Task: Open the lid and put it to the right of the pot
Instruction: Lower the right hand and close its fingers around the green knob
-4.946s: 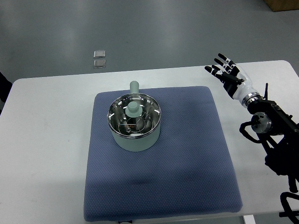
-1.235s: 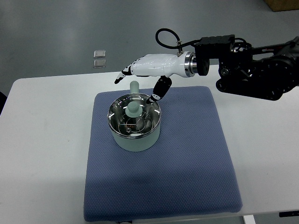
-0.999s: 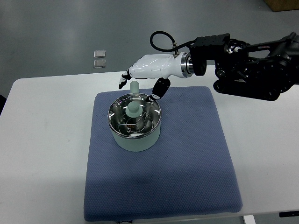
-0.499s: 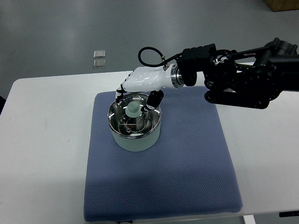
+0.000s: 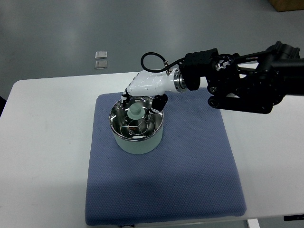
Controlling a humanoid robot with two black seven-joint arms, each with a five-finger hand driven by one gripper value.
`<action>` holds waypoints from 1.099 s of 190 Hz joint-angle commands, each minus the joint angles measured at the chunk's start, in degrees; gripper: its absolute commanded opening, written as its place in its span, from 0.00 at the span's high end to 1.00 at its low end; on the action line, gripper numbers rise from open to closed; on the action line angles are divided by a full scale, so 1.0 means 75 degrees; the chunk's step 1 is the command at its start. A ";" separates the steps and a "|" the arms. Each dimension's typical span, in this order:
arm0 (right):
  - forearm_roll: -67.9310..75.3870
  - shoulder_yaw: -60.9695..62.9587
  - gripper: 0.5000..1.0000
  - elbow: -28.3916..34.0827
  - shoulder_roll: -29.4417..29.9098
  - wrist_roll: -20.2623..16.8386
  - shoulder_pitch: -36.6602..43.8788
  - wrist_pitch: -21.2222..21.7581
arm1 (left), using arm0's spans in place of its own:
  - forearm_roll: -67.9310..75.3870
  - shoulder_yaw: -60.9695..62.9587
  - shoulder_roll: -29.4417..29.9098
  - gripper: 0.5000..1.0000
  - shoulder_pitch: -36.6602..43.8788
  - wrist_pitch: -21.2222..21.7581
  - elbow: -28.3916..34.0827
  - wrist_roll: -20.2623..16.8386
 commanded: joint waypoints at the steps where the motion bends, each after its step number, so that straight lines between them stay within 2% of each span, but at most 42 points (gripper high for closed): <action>1: -0.0004 0.0000 0.54 -0.0026 0.0056 -0.0035 0.0000 -0.0012 | 0.0000 0.0000 0.0000 0.00 -0.0001 0.0000 0.0000 -0.0001; 37: -0.0004 0.0000 0.55 -0.0026 0.0067 -0.0234 0.0000 0.0000 | 0.0000 0.0000 0.0000 0.00 -0.0001 0.0000 0.0000 -0.0001; 103: -0.0004 0.0011 0.57 -0.0026 0.0079 -0.0258 -0.0059 0.0035 | 0.0000 0.0000 0.0000 0.00 -0.0001 0.0000 0.0000 -0.0001; 137: 0.0019 0.0011 0.62 -0.0026 0.0220 -0.0387 -0.0059 0.0035 | 0.0000 0.0000 0.0000 0.00 -0.0001 0.0000 0.0000 -0.0001; 209: 0.0008 0.0011 0.63 -0.0166 0.0302 -0.0446 -0.0094 0.0035 | 0.0000 0.0000 0.0000 0.00 -0.0001 0.0000 0.0000 -0.0001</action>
